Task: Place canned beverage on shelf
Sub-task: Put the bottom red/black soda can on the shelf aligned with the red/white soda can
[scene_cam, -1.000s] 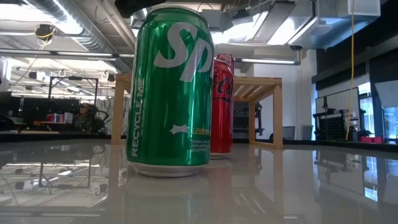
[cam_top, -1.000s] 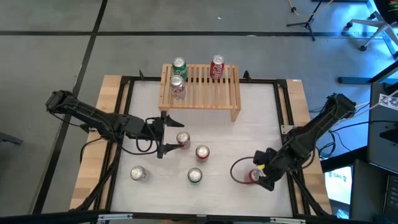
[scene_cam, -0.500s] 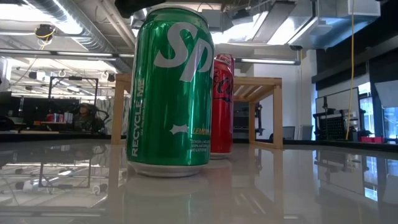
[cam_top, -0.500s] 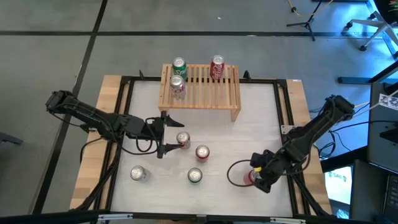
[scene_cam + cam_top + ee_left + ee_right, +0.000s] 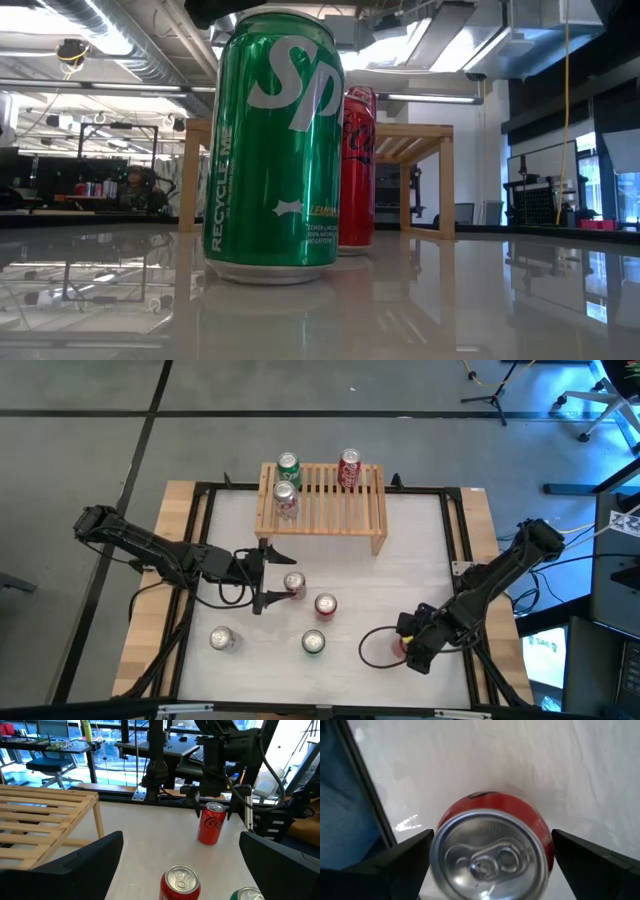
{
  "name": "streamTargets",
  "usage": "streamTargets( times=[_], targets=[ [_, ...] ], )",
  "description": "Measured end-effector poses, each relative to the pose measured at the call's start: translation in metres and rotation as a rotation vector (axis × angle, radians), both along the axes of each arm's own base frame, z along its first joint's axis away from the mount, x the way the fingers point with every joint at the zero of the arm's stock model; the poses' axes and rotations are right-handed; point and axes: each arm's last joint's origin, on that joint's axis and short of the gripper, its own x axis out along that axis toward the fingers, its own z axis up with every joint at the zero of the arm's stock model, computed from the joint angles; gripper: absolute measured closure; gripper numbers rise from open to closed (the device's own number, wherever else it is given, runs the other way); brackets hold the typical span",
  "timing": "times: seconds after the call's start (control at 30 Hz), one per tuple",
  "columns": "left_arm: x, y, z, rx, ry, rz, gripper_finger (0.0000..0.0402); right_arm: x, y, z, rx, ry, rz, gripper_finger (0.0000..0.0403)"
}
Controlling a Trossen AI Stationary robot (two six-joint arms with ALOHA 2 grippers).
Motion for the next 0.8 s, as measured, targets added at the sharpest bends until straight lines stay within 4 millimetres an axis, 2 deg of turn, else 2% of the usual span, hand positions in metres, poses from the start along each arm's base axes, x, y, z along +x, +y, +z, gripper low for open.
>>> streamTargets(
  times=[0.23,0.5,0.8],
  targets=[
    [0.0,0.0,0.0,0.0,0.0,0.0,0.0011,0.0036,0.0033,-0.0105,-0.03,0.032,0.0,0.0019],
    [0.0,0.0,0.0001,0.0,0.0,0.0,0.0011,0.0045,0.0034,-0.0108,-0.044,0.021,-0.004,0.0094],
    [0.0,0.0,0.0001,0.0,0.0,0.0,0.0011,0.0071,-0.0003,-0.0097,-0.038,0.02,-0.021,0.0092]
  ],
)
